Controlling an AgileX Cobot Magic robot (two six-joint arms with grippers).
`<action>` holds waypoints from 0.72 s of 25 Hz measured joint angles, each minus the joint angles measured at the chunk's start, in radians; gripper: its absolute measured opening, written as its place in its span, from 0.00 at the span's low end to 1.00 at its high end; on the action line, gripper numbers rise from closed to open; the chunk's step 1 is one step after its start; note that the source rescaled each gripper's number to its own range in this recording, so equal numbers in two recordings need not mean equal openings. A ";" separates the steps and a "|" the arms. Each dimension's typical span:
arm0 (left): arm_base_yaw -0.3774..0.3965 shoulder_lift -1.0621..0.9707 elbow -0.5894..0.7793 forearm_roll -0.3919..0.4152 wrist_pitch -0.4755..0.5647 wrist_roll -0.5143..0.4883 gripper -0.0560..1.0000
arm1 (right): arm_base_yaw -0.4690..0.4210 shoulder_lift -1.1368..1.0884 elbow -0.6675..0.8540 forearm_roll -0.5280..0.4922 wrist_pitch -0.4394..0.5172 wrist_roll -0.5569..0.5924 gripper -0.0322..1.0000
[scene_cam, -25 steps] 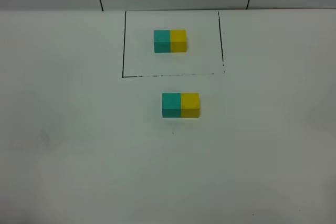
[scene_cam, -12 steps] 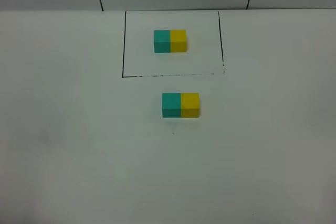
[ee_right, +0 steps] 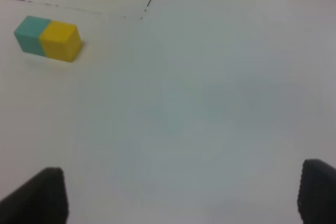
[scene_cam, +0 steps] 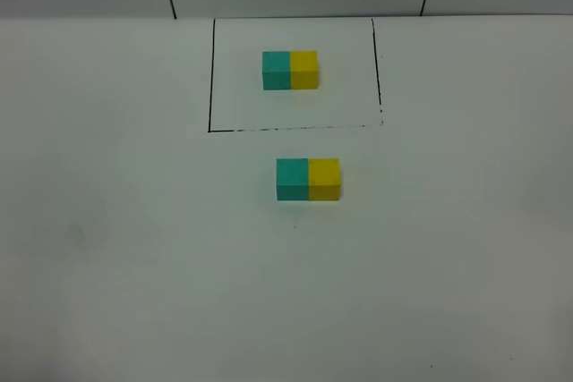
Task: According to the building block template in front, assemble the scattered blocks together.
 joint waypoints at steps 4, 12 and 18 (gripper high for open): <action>0.000 0.000 0.000 0.000 0.000 0.000 0.70 | 0.000 0.000 0.000 0.000 0.000 0.001 0.99; 0.000 0.000 0.000 0.000 0.000 0.000 0.70 | 0.000 0.000 0.000 0.000 0.000 0.003 0.98; 0.000 0.000 0.000 0.000 0.000 0.000 0.70 | 0.000 0.000 0.000 0.000 0.000 0.003 0.98</action>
